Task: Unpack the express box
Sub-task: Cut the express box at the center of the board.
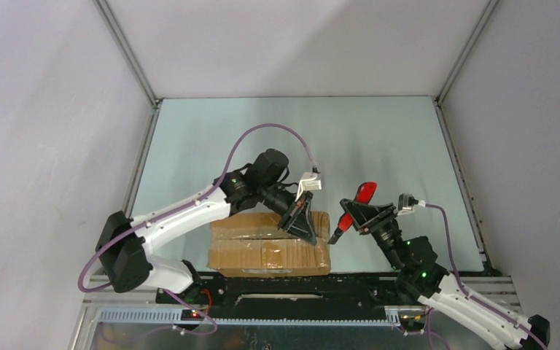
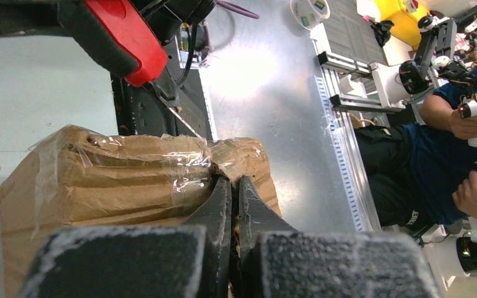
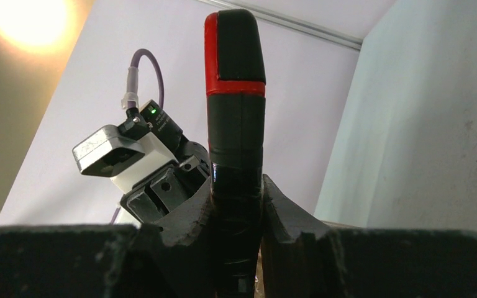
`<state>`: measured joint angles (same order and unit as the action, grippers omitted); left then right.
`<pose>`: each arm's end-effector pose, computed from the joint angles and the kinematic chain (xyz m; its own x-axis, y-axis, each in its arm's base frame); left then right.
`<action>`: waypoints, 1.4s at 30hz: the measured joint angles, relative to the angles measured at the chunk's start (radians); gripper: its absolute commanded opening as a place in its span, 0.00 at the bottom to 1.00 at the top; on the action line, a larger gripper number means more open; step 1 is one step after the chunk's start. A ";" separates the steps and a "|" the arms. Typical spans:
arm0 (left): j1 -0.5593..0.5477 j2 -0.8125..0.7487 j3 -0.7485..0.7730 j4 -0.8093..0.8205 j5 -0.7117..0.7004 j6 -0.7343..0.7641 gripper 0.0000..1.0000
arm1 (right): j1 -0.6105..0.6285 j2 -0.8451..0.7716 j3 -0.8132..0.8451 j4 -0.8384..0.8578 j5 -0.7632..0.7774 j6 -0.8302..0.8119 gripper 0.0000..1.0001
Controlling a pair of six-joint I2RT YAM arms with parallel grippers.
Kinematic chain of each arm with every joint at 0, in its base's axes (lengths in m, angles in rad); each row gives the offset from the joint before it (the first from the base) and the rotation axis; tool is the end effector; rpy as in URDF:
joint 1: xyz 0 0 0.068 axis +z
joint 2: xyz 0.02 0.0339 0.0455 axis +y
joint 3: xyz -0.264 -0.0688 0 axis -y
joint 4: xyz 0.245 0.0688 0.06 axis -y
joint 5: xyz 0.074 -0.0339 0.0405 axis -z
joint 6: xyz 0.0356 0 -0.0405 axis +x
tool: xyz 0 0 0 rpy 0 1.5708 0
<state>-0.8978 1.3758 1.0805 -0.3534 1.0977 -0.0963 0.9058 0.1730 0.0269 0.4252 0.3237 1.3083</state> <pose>0.1576 -0.2486 0.3041 -0.4516 0.4963 -0.7415 0.7585 -0.2240 -0.6119 0.0797 0.0832 0.2123 -0.4942 0.8536 -0.1648 -0.3088 0.0049 0.9511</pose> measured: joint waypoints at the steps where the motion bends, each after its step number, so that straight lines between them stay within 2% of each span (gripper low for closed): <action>1: -0.001 0.000 0.000 0.000 -0.001 0.000 0.00 | 0.005 0.011 -0.003 0.012 0.003 0.000 0.00; 22: -0.013 0.000 0.000 -0.003 -0.007 -0.001 0.00 | 0.073 0.041 -0.024 0.099 0.096 -0.003 0.00; 31: -0.021 0.005 0.001 -0.011 0.003 0.000 0.00 | 0.147 0.190 -0.024 0.243 0.152 0.000 0.00; 35: -0.021 0.006 0.001 -0.012 0.003 0.000 0.00 | 0.150 0.086 -0.024 0.177 0.164 -0.011 0.00; 39: -0.021 0.006 0.001 -0.012 0.002 0.001 0.00 | 0.139 -0.130 -0.024 0.034 0.175 -0.028 0.00; 42: -0.021 0.006 0.001 -0.012 0.003 0.002 0.00 | 0.127 -0.156 -0.024 -0.029 0.170 -0.042 0.00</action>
<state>-0.9192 1.3823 1.0817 -0.3653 1.1004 -0.0944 1.0328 0.0166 0.0032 0.3962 0.4934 1.2667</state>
